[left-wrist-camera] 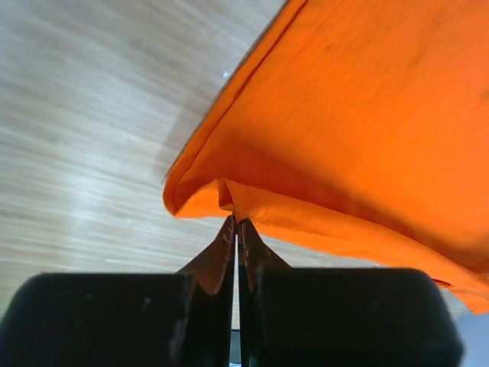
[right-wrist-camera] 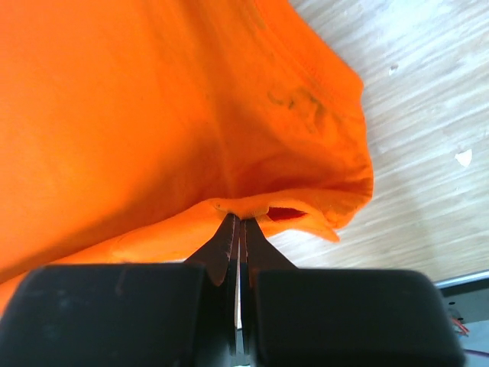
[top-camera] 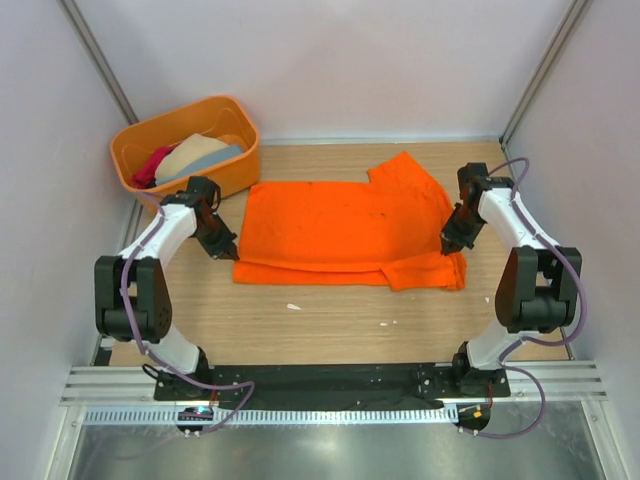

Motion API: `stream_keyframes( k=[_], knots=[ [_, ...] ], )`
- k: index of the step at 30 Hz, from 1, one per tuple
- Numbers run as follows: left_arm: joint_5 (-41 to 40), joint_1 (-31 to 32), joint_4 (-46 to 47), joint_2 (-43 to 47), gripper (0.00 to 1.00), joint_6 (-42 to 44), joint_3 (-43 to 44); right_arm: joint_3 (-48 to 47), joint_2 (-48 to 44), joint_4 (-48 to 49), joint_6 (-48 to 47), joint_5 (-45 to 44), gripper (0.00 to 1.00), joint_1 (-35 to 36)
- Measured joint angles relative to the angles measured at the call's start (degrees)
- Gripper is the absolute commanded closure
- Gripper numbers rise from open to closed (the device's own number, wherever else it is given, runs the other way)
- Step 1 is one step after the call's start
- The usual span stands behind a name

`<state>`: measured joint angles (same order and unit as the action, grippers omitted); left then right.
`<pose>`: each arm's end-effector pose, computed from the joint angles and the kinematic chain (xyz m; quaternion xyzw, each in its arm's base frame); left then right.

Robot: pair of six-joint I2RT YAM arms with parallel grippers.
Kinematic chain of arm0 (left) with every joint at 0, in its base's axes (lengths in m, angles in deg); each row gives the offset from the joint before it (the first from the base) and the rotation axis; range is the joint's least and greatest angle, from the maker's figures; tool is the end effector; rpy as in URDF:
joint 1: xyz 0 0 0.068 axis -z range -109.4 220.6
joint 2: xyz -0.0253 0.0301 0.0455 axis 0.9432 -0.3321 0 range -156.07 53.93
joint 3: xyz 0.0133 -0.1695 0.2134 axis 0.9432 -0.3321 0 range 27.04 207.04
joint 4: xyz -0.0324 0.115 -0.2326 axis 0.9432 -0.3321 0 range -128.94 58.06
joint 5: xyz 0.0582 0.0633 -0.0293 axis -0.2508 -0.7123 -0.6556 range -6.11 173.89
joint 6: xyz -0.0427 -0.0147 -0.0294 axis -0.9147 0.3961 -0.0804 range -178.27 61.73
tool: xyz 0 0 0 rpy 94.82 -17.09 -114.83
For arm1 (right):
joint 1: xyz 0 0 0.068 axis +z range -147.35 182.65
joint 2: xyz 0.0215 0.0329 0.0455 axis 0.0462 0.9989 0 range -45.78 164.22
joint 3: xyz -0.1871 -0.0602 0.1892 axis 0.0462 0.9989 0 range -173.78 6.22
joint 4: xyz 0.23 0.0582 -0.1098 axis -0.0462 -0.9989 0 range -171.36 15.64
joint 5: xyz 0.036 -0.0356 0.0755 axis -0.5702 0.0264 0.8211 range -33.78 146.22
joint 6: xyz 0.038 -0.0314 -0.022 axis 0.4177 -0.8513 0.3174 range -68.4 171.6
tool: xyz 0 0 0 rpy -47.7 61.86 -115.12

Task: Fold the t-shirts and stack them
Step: Fold the tshirt

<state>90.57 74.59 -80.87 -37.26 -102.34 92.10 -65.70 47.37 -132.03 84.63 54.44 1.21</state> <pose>0.2990 -0.0251 0.2178 -0.3321 0.9325 -0.1056 0.0949 0.3055 -0.0088 0.2368 0.2963 0.9501 0.0115 0.0973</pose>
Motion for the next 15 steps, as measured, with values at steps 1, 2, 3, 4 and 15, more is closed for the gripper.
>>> stream_keyframes(
  k=[1,2,3,4,15],
  knots=[
    [0.17,0.00,0.24,-1.16,1.00,0.13,1.01,-0.39,0.74,0.20,-0.31,0.11,0.99,-0.33],
    [0.44,0.02,0.50,-2.16,1.00,0.28,1.90,-0.79,1.36,0.28,-0.61,0.20,0.99,-0.66],
    [0.55,0.02,0.55,-2.80,1.00,0.50,2.54,-1.05,1.86,0.42,-0.98,0.26,0.99,-0.96],
    [0.66,0.09,0.61,-3.48,1.00,0.63,3.19,-1.18,2.25,0.52,-1.38,0.31,0.99,-1.36],
    [0.52,0.66,0.92,-8.37,1.00,1.03,6.54,-2.58,6.82,3.06,-4.31,3.26,0.99,-3.37]
  ],
)
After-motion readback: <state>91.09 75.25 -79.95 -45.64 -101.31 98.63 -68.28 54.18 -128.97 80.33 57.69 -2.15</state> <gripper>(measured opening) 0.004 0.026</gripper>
